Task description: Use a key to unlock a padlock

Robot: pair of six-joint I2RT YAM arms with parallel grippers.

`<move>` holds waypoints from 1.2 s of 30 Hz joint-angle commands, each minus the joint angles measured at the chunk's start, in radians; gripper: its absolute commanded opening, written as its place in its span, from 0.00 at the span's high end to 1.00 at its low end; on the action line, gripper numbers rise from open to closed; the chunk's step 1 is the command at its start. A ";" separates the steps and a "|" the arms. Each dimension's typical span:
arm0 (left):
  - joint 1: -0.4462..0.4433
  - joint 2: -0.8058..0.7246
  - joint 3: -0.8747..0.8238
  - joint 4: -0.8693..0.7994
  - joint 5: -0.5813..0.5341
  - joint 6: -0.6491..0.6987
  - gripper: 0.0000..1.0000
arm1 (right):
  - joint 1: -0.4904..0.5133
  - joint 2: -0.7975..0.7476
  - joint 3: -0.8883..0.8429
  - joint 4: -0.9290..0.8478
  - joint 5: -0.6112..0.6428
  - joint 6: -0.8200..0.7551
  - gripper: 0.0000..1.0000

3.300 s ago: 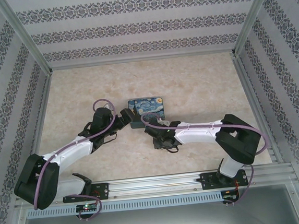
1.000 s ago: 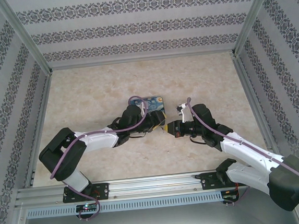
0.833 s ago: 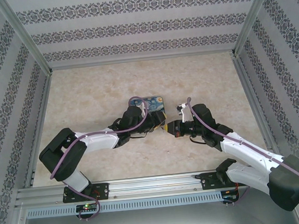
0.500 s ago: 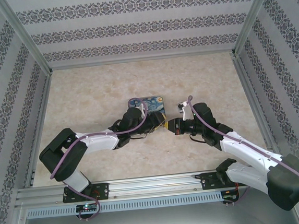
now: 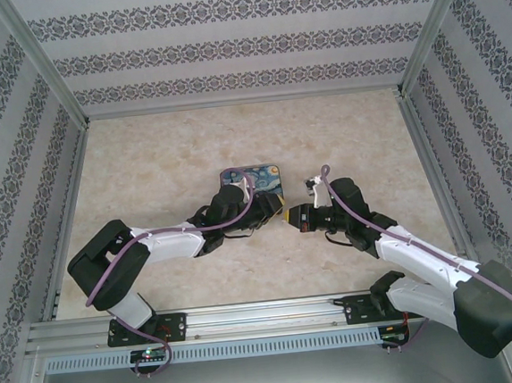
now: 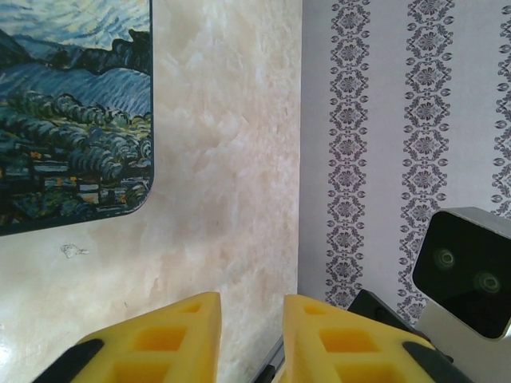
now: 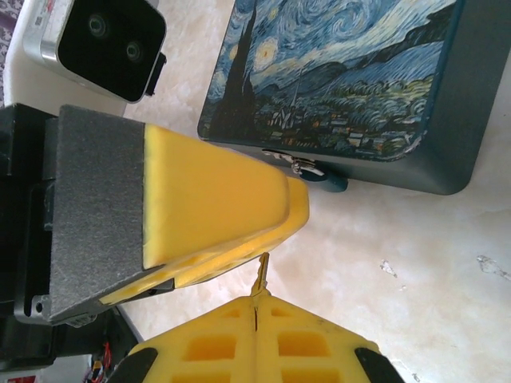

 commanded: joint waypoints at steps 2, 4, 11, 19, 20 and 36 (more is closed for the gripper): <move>-0.017 0.003 0.007 0.025 -0.015 0.001 0.63 | -0.013 -0.007 -0.015 0.037 0.009 0.014 1.00; -0.018 0.006 0.006 0.016 -0.022 0.001 0.56 | -0.016 -0.016 -0.013 0.032 0.007 0.014 1.00; -0.019 0.024 0.009 0.030 -0.026 -0.007 0.50 | -0.032 -0.044 -0.014 0.028 0.000 0.028 1.00; -0.031 0.054 0.008 0.147 -0.011 -0.076 0.62 | -0.034 -0.038 -0.018 0.052 0.008 0.048 1.00; -0.032 0.057 0.006 0.161 -0.010 -0.086 0.63 | -0.034 -0.037 -0.018 0.054 0.009 0.048 1.00; -0.040 0.046 -0.007 0.181 -0.039 -0.102 0.82 | -0.040 -0.047 -0.040 0.060 0.019 0.054 1.00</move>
